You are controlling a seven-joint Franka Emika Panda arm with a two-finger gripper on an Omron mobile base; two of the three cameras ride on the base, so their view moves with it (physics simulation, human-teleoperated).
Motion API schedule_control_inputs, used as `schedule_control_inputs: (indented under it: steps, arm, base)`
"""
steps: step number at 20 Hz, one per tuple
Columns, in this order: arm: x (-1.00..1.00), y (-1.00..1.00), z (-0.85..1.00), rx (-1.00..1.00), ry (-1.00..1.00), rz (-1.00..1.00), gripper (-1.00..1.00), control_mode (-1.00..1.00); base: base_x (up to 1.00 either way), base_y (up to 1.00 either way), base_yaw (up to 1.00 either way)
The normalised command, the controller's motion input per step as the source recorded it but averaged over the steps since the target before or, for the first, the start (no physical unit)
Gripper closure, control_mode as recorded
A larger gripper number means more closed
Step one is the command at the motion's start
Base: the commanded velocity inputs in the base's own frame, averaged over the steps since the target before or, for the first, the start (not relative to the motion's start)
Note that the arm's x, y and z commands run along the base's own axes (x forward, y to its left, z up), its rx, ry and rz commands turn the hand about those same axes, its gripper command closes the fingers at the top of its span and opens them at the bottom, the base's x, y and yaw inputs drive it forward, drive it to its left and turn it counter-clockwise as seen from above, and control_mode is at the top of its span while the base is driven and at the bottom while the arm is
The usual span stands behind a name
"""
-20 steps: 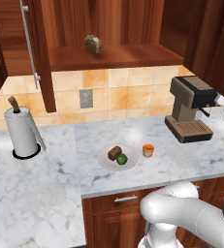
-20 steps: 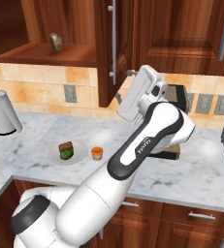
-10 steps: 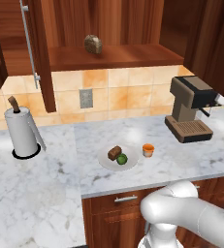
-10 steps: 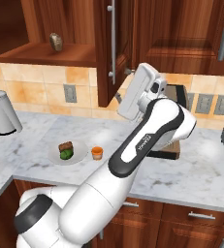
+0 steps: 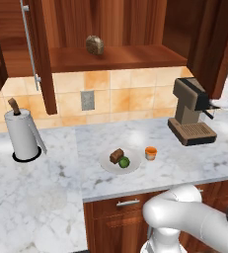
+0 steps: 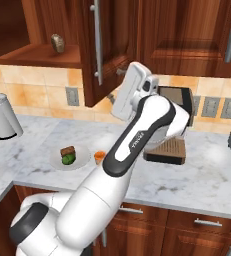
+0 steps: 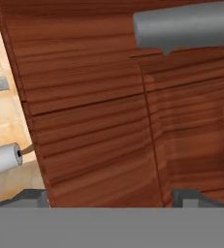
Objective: Pick the avocado and bread from the counter and place them on the plate. Then pick the jam from the cabinet and place it next to the plate. Lastly close the cabinet door.
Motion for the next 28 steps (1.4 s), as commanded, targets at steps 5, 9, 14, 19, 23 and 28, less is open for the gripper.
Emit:
schedule_control_inputs:
  steps: [5,9,14,19,23,28]
  arm:
    - [0.0,0.6,0.44,-0.08,0.07,0.0,-1.0,-1.0]
    - [0.0,0.59,0.38,-0.15,0.11,0.0,-1.0,-1.0]
    - [0.06,0.5,0.32,-0.19,0.16,0.0,-1.0,-1.0]
    - [0.17,0.48,0.22,-0.23,0.2,0.0,-1.0,-1.0]
    - [0.29,0.52,0.18,-0.21,0.22,0.0,-1.0,-1.0]
    - [0.35,0.53,0.14,-0.18,0.22,0.0,-1.0,-1.0]
  base:
    - [0.0,0.0,0.0]
    - [0.0,0.0,0.0]
    - [0.0,0.0,0.0]
    - [0.0,0.0,0.0]
    - [0.0,0.0,0.0]
    - [0.0,0.0,0.0]
